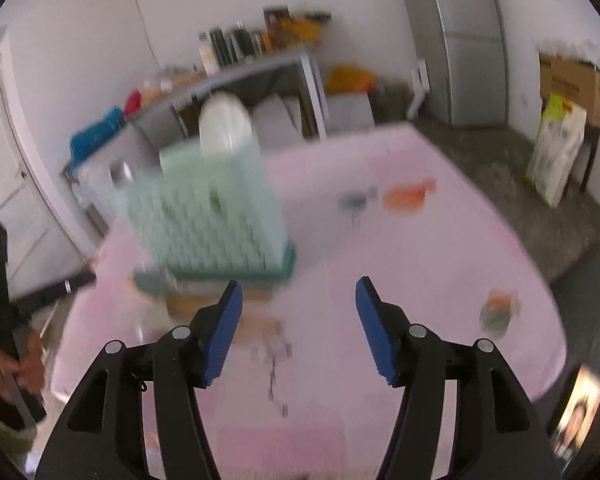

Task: Organize utensils
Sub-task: 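Withdraw both tools from the holder back over the table, then move the left tool to the large white spoon in front of the holder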

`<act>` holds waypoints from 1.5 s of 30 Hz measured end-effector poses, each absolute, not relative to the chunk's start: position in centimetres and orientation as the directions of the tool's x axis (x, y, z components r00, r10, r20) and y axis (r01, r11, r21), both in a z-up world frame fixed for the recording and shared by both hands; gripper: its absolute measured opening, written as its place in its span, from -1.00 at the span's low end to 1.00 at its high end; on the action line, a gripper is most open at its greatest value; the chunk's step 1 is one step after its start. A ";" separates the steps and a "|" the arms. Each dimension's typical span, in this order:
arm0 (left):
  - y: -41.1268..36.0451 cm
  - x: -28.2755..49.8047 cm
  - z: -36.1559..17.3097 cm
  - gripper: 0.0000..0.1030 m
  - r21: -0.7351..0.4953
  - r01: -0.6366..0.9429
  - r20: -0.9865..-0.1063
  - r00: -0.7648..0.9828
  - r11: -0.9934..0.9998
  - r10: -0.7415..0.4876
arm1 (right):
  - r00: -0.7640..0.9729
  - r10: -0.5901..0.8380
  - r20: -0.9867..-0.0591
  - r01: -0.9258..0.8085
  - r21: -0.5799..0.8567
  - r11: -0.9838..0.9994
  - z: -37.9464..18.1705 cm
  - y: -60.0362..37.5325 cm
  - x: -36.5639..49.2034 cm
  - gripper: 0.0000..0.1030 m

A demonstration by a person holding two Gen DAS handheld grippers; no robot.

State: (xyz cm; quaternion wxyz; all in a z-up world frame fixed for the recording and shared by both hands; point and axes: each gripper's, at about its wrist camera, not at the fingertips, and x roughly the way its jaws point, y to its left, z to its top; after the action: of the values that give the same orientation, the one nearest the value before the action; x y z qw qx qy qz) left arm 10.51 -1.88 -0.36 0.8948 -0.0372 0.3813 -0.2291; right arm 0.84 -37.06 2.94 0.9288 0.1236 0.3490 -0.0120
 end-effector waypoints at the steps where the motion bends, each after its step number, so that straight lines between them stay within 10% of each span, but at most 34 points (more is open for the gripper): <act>1: -1.9 10.5 -0.6 0.01 -0.239 0.380 -0.671 0.600 0.893 -0.435 | 0.736 0.068 -0.673 0.111 0.220 0.969 1.9 -36.7 0.4 0.15; 29: -2.2 10.6 -4.1 -0.01 -0.453 0.374 -0.685 0.435 0.809 -0.584 | 0.691 0.033 -0.723 -0.039 0.009 0.999 -2.9 -27.5 0.7 0.44; 45: -9.7 8.2 -6.2 -0.13 0.079 0.621 -0.770 0.535 0.780 -0.348 | 0.694 0.024 -0.720 0.005 0.038 0.999 -3.3 -28.9 0.7 0.44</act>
State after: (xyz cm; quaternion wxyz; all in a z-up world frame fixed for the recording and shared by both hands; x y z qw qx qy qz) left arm 8.22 -9.66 -6.17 0.8585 0.1747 0.3910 -0.2820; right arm 0.75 -28.86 -3.33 0.9200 0.0183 0.3914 0.0052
